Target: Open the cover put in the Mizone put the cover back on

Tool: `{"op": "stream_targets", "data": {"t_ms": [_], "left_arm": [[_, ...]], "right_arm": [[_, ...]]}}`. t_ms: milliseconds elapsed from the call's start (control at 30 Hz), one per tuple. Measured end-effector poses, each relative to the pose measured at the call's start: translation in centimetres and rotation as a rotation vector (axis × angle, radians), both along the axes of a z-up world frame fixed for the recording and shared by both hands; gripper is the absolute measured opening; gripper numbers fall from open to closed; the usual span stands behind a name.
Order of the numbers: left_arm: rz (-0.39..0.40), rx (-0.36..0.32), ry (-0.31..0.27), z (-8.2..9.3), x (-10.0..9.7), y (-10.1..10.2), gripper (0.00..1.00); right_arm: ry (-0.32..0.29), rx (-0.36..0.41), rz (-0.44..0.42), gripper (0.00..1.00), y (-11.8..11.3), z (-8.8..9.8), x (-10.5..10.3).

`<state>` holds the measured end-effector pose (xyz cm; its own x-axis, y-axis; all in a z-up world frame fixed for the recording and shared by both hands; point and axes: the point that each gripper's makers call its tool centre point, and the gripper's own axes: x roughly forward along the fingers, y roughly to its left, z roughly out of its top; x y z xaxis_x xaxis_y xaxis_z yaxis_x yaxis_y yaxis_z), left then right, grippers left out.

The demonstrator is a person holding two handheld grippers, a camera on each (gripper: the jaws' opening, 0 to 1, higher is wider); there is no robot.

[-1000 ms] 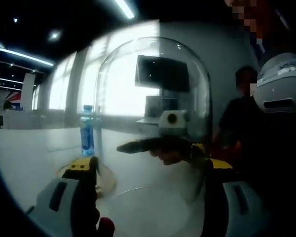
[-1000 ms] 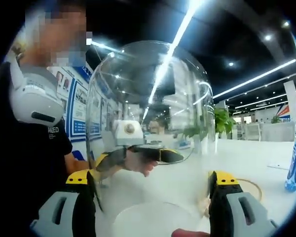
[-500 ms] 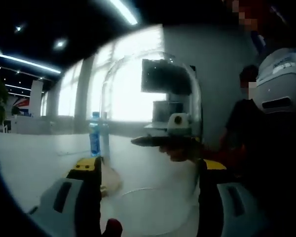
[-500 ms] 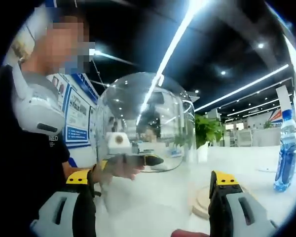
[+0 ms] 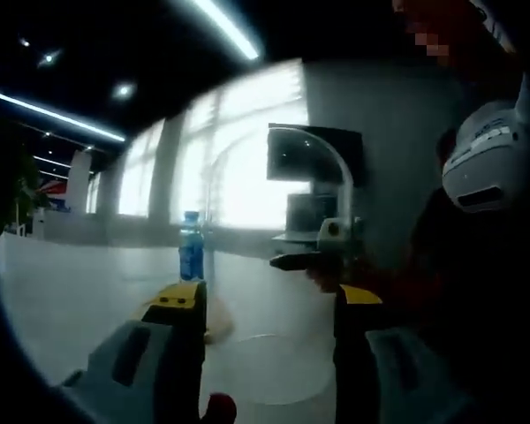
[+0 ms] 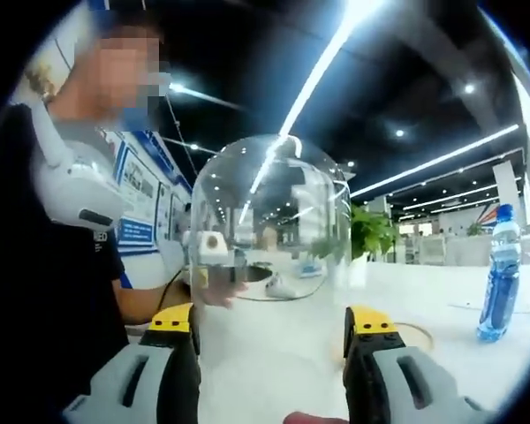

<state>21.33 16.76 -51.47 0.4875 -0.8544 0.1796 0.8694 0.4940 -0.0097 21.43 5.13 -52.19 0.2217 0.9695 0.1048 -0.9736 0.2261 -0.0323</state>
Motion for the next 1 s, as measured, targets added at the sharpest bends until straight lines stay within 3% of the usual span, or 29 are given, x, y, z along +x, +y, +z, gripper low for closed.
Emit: {"op": "stream_targets", "data": {"t_ms": [100,433,533,667,833,1000], "left_arm": [[0.03,0.015,-0.001,-0.2,0.2,0.5,0.43],[0.1,0.001,0.024,-1.4,1.2,2.2,0.34],[0.143,0.03,0.02,-1.8,1.9,2.8,0.28],[0.146,0.005,0.032,-1.7,2.5,3.2,0.28],[0.161,0.025,0.025,-1.8,3.5,3.1,0.28],[0.178,0.028,0.028,-1.8,5.0,3.3,0.28]], "right_arm": [[-0.011,-0.02,-0.033,0.57,-0.8,-0.6,0.5],[-0.002,0.046,-0.1,0.56,-2.3,-0.3,1.8],[-0.007,0.04,-0.122,0.54,-2.7,-0.6,2.0],[-0.017,0.043,-0.173,0.47,-3.8,-0.8,2.7],[-0.005,0.097,-0.244,0.41,-5.4,-0.2,4.0],[-0.005,0.098,-0.333,0.35,-6.4,0.2,5.9]]}}
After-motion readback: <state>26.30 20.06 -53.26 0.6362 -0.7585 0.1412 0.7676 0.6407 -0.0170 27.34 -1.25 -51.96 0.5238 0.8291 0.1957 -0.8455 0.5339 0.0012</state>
